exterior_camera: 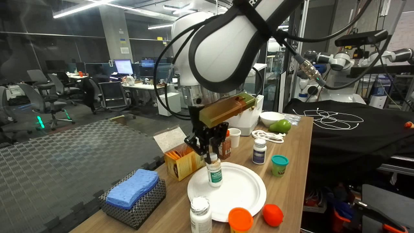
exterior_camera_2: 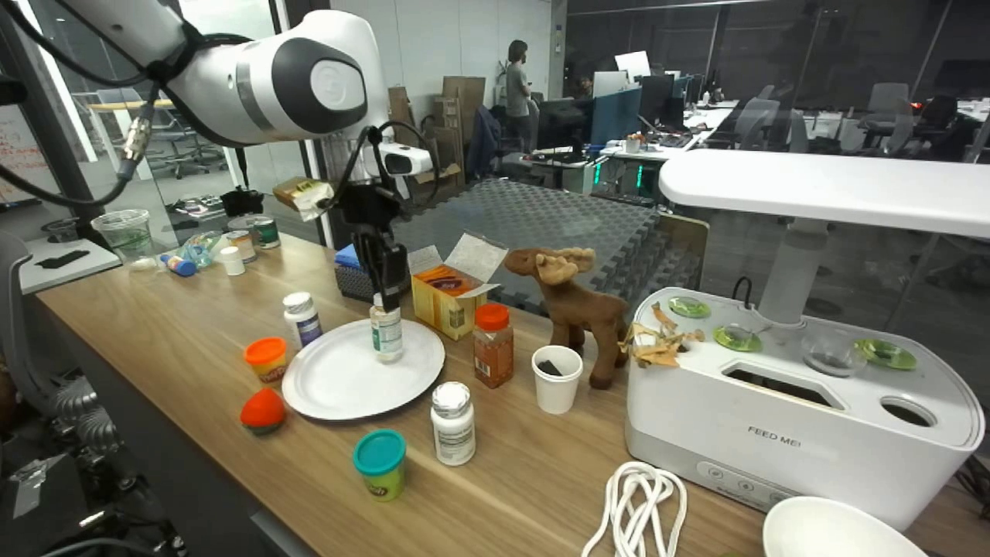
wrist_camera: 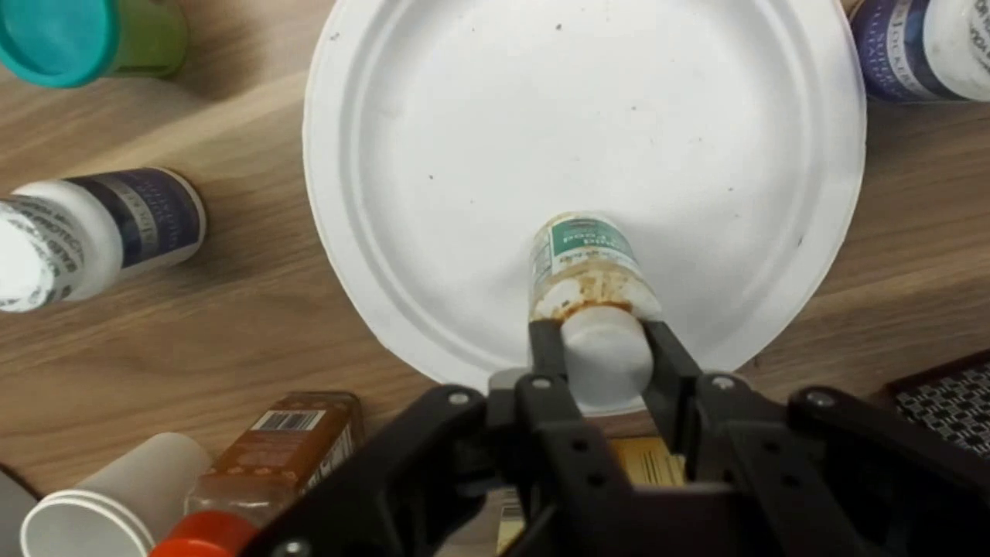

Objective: Place the containers and orange plush toy on the white plate

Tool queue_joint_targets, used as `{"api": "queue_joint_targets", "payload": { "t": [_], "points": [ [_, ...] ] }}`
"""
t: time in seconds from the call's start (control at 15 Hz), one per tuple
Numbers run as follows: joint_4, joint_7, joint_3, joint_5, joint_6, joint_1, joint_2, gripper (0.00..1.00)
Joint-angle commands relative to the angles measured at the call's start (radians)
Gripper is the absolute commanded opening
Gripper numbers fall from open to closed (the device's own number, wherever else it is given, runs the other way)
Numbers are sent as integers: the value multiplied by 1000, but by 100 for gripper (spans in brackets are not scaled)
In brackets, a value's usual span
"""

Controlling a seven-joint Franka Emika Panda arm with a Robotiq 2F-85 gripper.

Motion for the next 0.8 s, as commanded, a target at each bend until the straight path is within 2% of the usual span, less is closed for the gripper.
{"api": "queue_joint_targets", "payload": {
  "t": [0.0,0.4,0.73],
  "points": [
    [-49,40,-7,-6,86,1,-23,13],
    [-67,118,-32,-28,186,9,-31,11],
    [-72,157,-46,-44,226,15,-24,11]
  ]
}}
